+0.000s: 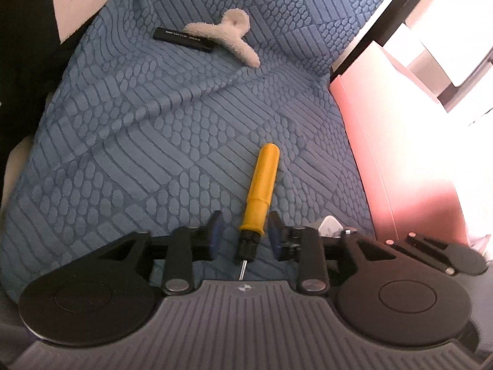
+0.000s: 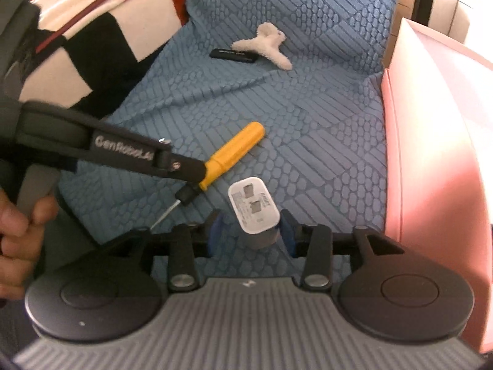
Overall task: Organize rigid objects
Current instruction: 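Lift the screwdriver with left tool while right tool lifts the charger, then carry the screwdriver with left tool while right tool carries the charger into the box, then release the screwdriver from left gripper while right gripper releases the charger, then raise both open tools out of the box and back toward the cushion, then close left gripper on the black marker while right gripper closes on the white hair clip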
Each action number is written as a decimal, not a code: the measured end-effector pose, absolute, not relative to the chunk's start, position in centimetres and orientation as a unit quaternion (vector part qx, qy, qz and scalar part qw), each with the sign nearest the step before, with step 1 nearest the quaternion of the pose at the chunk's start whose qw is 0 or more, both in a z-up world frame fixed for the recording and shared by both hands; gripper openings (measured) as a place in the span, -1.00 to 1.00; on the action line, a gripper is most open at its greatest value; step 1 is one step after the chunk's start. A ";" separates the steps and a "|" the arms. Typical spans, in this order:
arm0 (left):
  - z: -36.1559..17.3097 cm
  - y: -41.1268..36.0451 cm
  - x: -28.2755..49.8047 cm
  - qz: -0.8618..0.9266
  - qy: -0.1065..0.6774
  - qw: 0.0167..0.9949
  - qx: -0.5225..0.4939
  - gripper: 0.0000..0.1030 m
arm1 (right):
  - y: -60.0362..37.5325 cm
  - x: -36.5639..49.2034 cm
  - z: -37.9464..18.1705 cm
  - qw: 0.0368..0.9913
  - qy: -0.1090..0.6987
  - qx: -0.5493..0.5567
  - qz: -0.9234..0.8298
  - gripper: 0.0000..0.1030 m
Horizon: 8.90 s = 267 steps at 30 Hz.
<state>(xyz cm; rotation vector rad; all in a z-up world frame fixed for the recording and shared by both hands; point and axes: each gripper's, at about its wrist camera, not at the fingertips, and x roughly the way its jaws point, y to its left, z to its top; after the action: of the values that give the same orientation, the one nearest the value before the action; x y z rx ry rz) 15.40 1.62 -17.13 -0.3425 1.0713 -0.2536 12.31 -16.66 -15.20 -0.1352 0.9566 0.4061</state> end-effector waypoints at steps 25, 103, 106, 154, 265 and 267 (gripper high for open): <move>-17.5 -0.5 16.3 -0.160 0.492 0.850 -0.099 -0.25 | -17.4 12.2 -15.4 0.874 0.452 -0.078 0.163 -0.34; 0.9 -5.9 4.3 -0.183 0.332 0.916 -0.127 -0.60 | -22.7 -0.2 3.3 0.960 0.270 -0.002 0.069 -0.42; 0.9 -7.6 4.3 -0.194 0.333 0.915 -0.122 -0.60 | -24.2 -0.6 3.5 0.961 0.270 0.003 0.055 -0.42; -8.2 -25.1 21.3 -0.256 0.458 0.844 -0.109 -0.67 | -41.1 10.3 -7.3 0.918 0.382 0.086 -0.067 -0.42; -14.2 4.9 13.6 -0.013 0.368 0.923 -0.113 0.59 | -19.3 13.2 -6.2 0.932 0.309 0.056 0.182 -0.40; -14.4 4.4 15.1 -0.014 0.370 0.924 -0.098 0.60 | -19.1 14.6 -6.6 0.930 0.312 0.053 0.186 -0.40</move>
<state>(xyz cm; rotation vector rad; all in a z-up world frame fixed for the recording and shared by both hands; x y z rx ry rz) 15.06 4.43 -14.38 -0.2020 0.7590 -0.0289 14.61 -19.09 -6.58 0.1082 0.6383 0.3799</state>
